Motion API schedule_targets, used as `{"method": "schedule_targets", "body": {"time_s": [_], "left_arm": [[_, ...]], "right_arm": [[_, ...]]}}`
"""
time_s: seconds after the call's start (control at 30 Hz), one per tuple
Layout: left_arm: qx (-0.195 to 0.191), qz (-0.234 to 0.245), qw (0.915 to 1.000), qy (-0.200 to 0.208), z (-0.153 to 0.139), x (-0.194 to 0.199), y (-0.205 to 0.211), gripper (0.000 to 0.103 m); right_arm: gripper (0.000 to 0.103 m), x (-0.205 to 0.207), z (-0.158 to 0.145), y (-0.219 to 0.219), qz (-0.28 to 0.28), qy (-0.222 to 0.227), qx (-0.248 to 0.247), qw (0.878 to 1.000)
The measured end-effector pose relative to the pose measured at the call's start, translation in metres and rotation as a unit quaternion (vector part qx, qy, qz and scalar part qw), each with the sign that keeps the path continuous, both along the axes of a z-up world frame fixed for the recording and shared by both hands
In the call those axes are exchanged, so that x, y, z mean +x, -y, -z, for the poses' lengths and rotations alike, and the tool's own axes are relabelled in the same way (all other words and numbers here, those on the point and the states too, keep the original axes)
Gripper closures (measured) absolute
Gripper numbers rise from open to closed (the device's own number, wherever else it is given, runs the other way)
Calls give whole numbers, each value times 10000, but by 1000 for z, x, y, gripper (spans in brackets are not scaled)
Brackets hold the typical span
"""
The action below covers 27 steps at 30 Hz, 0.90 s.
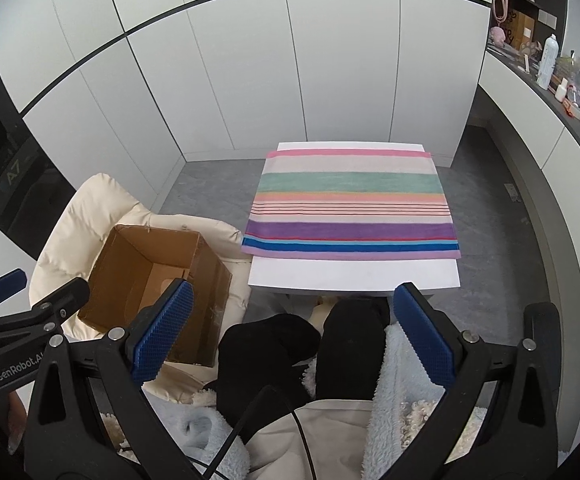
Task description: Organize objects
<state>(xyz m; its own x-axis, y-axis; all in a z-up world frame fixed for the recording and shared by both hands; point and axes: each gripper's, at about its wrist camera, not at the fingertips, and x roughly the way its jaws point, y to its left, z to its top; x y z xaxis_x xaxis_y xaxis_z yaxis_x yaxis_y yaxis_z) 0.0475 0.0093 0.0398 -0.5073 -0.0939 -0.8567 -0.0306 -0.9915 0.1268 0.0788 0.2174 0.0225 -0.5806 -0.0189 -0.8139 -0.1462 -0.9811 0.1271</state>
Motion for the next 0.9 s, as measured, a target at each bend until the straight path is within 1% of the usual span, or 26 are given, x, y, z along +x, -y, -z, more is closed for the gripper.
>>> {"method": "schedule_targets", "body": {"time_s": [0.13,0.33,0.9], "left_arm": [[-27,22,10000,-35,-1,2,-2,5],[-18,126,9999,41,3,2,-6,5],[13,147,9999,58,4,2,-7,5]], "right_arm": [[1,-2,4,3,-50,76,4,10000],[1,-3,6,4,-47,83,43,9999],[1,-6,10,8,-103,140,84,9998]]}}
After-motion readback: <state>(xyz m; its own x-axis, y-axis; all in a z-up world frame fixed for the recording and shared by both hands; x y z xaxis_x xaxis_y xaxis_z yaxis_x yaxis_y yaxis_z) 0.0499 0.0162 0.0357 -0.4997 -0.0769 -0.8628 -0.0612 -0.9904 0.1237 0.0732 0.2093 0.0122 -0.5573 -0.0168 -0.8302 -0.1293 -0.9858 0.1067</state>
